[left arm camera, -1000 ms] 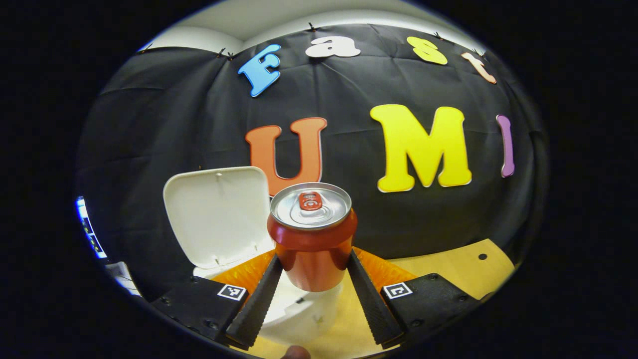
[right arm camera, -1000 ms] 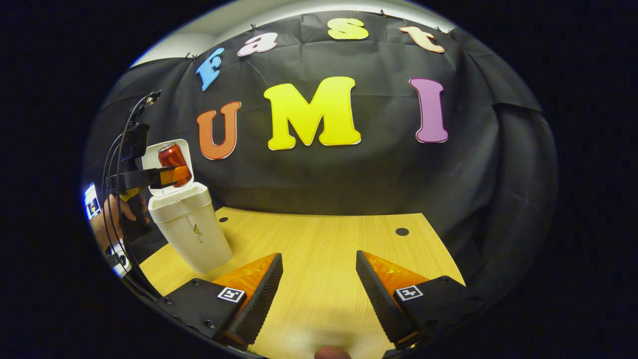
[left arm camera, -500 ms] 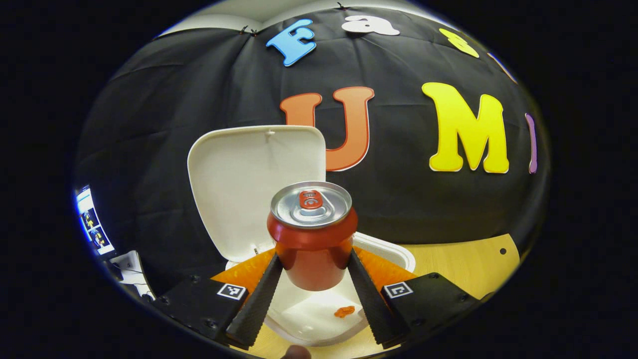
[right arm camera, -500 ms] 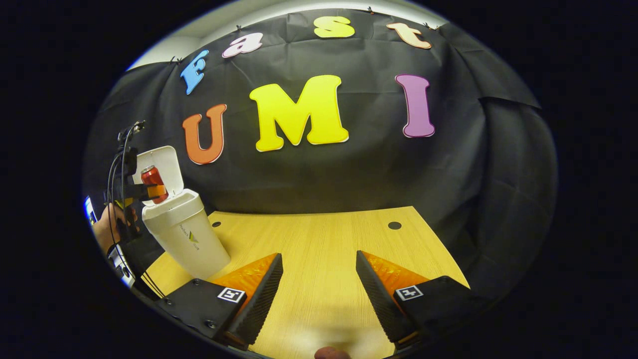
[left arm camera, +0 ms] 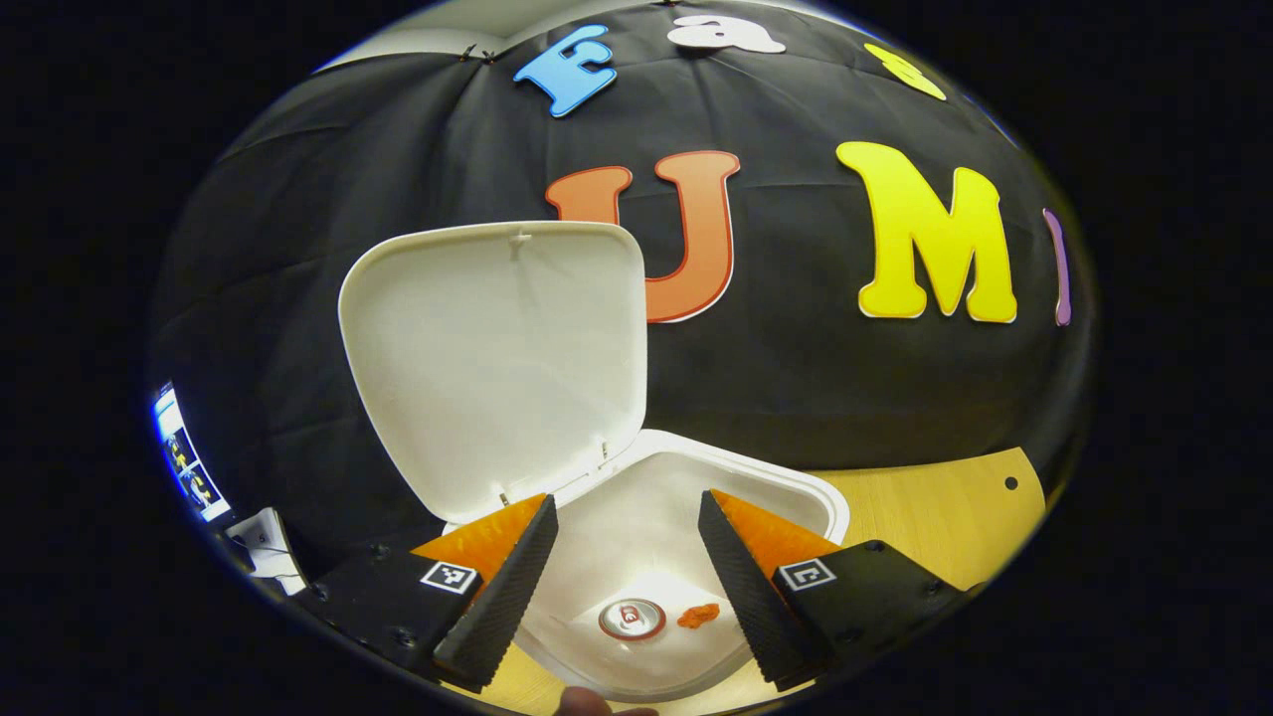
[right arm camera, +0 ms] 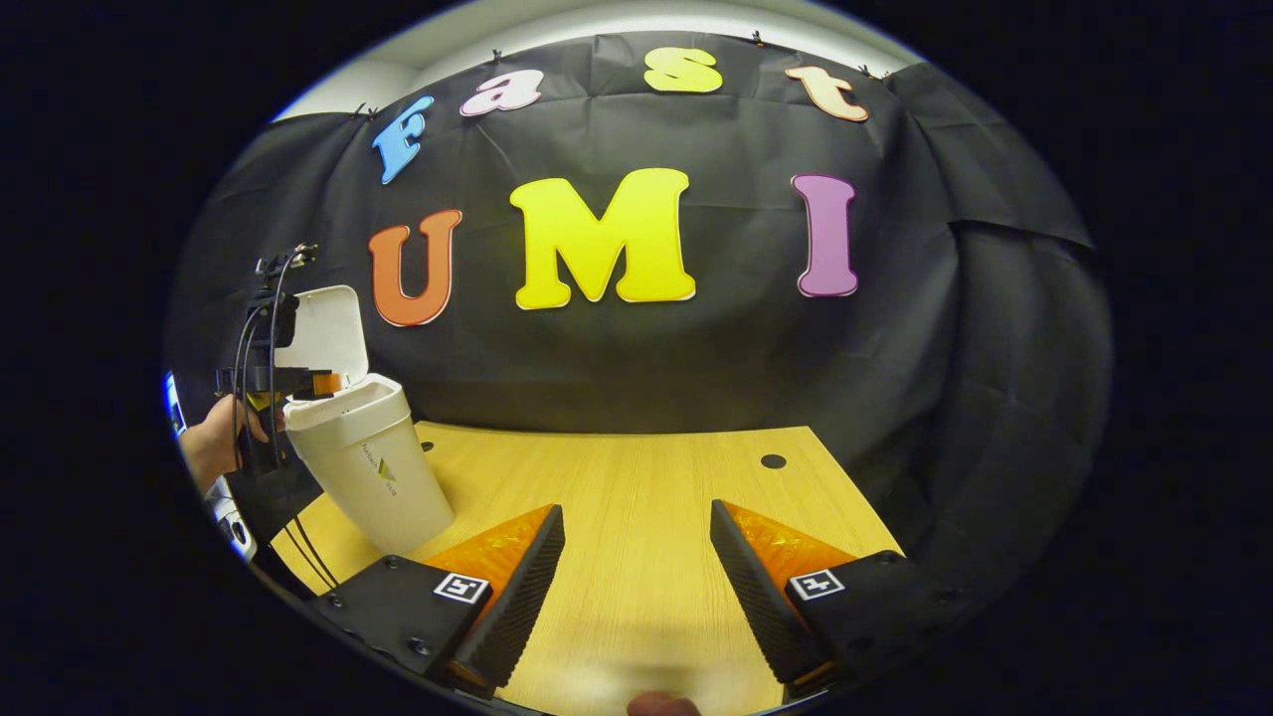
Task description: Press the lid of the desktop garbage bin to open it, pick up the crumpled paper on the desktop and throw it into the bin, then pick up the pop can on the desktop and drop it into the bin, and finally close the garbage bin lid.
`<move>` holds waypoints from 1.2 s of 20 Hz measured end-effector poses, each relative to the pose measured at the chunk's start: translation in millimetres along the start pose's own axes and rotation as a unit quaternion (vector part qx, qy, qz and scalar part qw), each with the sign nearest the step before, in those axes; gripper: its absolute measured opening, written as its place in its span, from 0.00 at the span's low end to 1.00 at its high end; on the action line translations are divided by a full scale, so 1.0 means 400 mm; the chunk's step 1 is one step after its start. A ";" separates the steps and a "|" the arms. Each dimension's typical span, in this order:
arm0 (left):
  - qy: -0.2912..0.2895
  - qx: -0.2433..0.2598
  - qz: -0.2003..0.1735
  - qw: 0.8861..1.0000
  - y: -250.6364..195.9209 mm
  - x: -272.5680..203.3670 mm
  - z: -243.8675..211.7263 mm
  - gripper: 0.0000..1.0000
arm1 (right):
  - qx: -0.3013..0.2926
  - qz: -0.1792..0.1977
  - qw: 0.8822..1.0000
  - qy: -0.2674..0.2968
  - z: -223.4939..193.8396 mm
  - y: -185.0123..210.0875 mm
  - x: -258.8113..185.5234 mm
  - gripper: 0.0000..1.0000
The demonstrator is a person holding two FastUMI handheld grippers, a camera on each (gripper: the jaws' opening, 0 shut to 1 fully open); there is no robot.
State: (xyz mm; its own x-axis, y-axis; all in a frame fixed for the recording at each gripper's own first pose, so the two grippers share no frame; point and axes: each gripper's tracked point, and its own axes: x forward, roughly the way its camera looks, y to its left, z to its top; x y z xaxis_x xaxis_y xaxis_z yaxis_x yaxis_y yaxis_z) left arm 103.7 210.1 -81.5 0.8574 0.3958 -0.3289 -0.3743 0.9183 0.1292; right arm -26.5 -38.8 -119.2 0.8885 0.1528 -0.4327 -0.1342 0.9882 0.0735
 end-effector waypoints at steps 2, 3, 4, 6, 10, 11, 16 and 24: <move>-0.004 -0.003 0.005 1.000 -0.005 -0.011 0.009 0.94 | 0.004 -0.011 1.000 0.001 0.004 -0.030 0.000 0.92; -0.009 -0.008 0.007 1.000 -0.007 -0.019 0.018 0.94 | 0.005 -0.013 1.000 -0.001 0.010 -0.035 -0.001 0.93; -0.015 -0.014 0.006 1.000 -0.014 -0.030 0.031 0.94 | 0.005 -0.013 1.000 -0.004 0.019 -0.036 0.000 0.93; -0.022 -0.027 0.004 0.999 -0.028 -0.055 0.050 0.94 | -0.002 -0.003 1.000 -0.011 0.041 -0.023 -0.002 0.93; -0.071 -0.028 0.033 0.997 -0.020 -0.106 0.152 0.94 | -0.011 0.033 0.999 -0.019 0.063 0.014 0.019 0.93; -0.089 -0.030 0.042 0.995 -0.018 -0.116 0.190 0.94 | -0.001 0.041 0.999 -0.017 0.067 0.018 0.026 0.92; -0.160 -0.049 0.082 0.983 0.004 -0.146 0.386 0.93 | 0.025 0.064 0.997 -0.018 0.093 0.029 0.065 0.92; -0.153 -0.098 0.175 0.968 0.146 -0.084 0.522 0.93 | 0.053 0.099 0.993 0.030 0.044 0.049 0.114 0.93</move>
State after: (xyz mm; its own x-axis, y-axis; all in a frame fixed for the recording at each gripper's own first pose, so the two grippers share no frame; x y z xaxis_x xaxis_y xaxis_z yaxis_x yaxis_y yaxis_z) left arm 127.1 252.9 132.4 0.7195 0.6945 -0.0015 -0.6945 0.7194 -0.0078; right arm 19.0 -12.7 -121.6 0.8211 0.3478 -0.4526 -0.2538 0.9327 0.2563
